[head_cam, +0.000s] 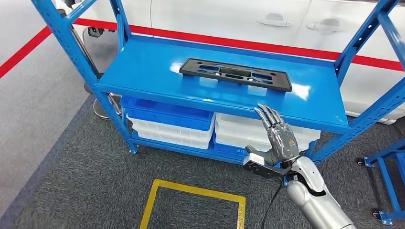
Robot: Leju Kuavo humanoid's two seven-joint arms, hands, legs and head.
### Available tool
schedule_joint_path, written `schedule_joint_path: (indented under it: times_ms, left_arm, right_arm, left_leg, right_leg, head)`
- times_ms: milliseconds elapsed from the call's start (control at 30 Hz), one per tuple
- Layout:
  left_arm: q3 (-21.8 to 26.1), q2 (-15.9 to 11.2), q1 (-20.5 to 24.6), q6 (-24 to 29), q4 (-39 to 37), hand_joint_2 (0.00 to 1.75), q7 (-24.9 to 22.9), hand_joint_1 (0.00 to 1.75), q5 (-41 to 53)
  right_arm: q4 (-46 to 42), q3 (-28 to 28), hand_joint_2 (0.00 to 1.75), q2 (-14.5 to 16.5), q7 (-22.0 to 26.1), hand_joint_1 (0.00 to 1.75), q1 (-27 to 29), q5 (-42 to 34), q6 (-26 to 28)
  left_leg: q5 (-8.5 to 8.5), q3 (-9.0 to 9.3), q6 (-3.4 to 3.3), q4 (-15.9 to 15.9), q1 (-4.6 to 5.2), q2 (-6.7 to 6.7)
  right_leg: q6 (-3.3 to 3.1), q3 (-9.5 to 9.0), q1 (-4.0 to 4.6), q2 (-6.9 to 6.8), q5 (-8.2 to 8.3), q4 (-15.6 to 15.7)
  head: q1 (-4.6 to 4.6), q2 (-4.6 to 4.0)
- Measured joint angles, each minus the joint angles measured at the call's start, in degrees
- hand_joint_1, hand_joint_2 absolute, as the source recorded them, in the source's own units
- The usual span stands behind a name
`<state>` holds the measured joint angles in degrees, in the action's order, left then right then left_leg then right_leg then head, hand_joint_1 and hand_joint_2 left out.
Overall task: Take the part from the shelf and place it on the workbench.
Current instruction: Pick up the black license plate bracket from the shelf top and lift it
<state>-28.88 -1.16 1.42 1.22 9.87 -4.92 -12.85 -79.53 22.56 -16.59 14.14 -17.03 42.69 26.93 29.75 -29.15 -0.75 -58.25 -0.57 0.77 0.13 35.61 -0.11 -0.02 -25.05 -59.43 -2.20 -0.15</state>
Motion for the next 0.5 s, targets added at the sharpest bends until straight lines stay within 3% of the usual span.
schedule_joint_path:
  times_ms: [67,133,200,233,267,300,333,400,433,500]
  left_arm:
    - [-0.01,0.02,0.06,-0.01,-0.01,0.00,0.06,0.00,-0.01]
    - [-0.01,0.04,0.08,-0.02,0.01,0.00,0.10,0.00,-0.01]
    - [-0.01,0.04,0.06,-0.03,0.01,0.00,0.13,0.00,-0.01]
    - [-0.01,0.04,0.04,-0.02,0.01,0.00,0.14,0.00,-0.01]
    - [-0.01,0.04,-0.03,-0.02,0.00,0.00,0.15,0.00,-0.04]
    - [-0.01,0.04,-0.11,-0.02,0.00,0.00,0.19,0.00,-0.08]
    - [-0.01,0.04,-0.21,-0.02,-0.01,0.00,0.23,0.00,-0.13]
    - [-0.01,-0.04,-0.41,-0.02,-0.04,0.00,0.32,0.00,-0.20]
    - [-0.01,-0.09,-0.45,-0.03,-0.08,0.00,0.37,0.00,-0.21]
    - [-0.01,-0.19,-0.34,-0.03,-0.16,0.00,0.44,0.00,-0.24]
  right_arm:
    - [0.00,0.00,0.00,0.04,0.32,0.00,0.03,-0.05,0.22]
    - [-0.01,0.00,0.00,0.17,0.40,0.00,-0.24,-0.07,0.28]
    - [0.01,0.02,0.00,0.38,0.32,0.00,-0.46,-0.07,0.25]
    - [0.01,0.03,0.00,0.48,0.28,0.00,-0.44,-0.08,0.24]
    - [0.02,0.05,0.00,0.56,0.31,0.00,-0.33,-0.13,0.27]
    - [0.05,0.07,0.00,0.60,0.43,0.00,-0.19,-0.26,0.38]
    - [0.09,0.08,0.00,0.61,0.62,0.00,-0.04,-0.42,0.54]
    - [0.19,0.09,0.00,0.61,1.08,0.00,0.17,-0.80,0.89]
    - [0.24,0.08,0.00,0.61,1.25,0.00,0.23,-0.92,1.01]
    - [0.34,0.05,0.00,0.60,1.40,0.00,0.39,-1.05,1.10]
  left_leg:
    - [0.49,0.25,0.65,0.05,-0.01,-0.17]
    - [2.09,-1.08,1.12,-3.27,0.00,-0.34]
    - [4.59,-5.34,1.33,-10.72,-0.07,-0.39]
    - [5.20,-7.71,1.41,-14.14,-0.08,-0.39]
    - [4.74,-9.40,1.43,-15.93,-0.08,-0.40]
    - [3.05,-10.10,1.35,-15.57,-0.07,-0.40]
    - [0.32,-9.74,1.14,-12.98,-0.05,-0.40]
    - [-4.51,-7.62,0.45,-6.19,0.20,-0.40]
    - [-5.45,-6.61,0.11,-3.68,0.38,-0.41]
    - [-4.87,-5.78,-0.35,-1.91,0.76,-0.43]
  right_leg:
    - [-0.64,-0.59,-0.27,0.10,-0.48,0.65]
    - [-1.32,-1.59,-0.58,0.12,-0.83,1.28]
    - [-1.85,-2.45,-0.42,0.05,-1.52,1.39]
    - [-1.96,-2.88,-0.33,0.03,-1.92,1.37]
    - [-2.01,-3.40,-0.24,0.04,-2.37,1.34]
    - [-2.01,-4.04,-0.16,0.07,-2.86,1.31]
    - [-1.98,-4.78,-0.08,0.12,-3.40,1.29]
    - [-1.77,-6.08,0.09,0.19,-4.48,1.28]
    - [-1.55,-6.38,0.13,0.24,-4.85,1.28]
    - [-1.06,-6.36,0.13,0.24,-5.14,1.39]
  head:
    - [-0.01,0.00]
    - [-0.02,0.00]
    - [-0.02,0.00]
    - [-0.02,0.00]
    - [-0.02,0.00]
    - [-0.02,0.00]
    - [-0.02,0.00]
    - [-0.01,0.00]
    - [-0.01,0.00]
    - [-0.01,0.00]
